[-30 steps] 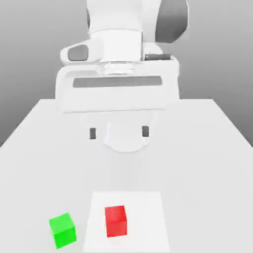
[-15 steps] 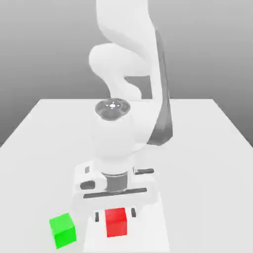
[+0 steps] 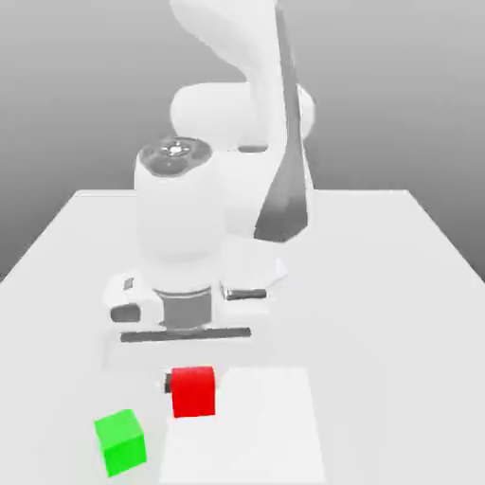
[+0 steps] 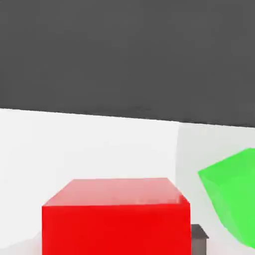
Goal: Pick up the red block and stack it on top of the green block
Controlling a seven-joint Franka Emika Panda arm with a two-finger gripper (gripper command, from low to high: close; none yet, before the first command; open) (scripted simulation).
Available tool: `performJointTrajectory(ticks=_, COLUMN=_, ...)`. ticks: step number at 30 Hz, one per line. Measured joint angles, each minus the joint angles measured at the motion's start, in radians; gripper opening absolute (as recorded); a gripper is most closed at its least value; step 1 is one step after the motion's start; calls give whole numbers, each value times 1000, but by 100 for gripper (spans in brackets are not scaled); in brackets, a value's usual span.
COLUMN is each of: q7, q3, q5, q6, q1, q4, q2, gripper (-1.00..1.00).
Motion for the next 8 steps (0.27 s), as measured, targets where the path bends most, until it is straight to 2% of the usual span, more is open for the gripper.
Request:
performJointTrajectory(ticks=4, q7=-40, q3=10, q5=60, q6=91, q1=-39, q4=28, q2=122, gripper=-100)
performJointTrajectory(ticks=5, q7=-48, q3=17, q5=71, q6=113, q1=-45, q4=30, q2=147, gripper=100)
performJointTrajectory(ticks=8, q7=-48, q3=17, q5=71, q6=113, q1=-45, q4=30, q2=147, gripper=100)
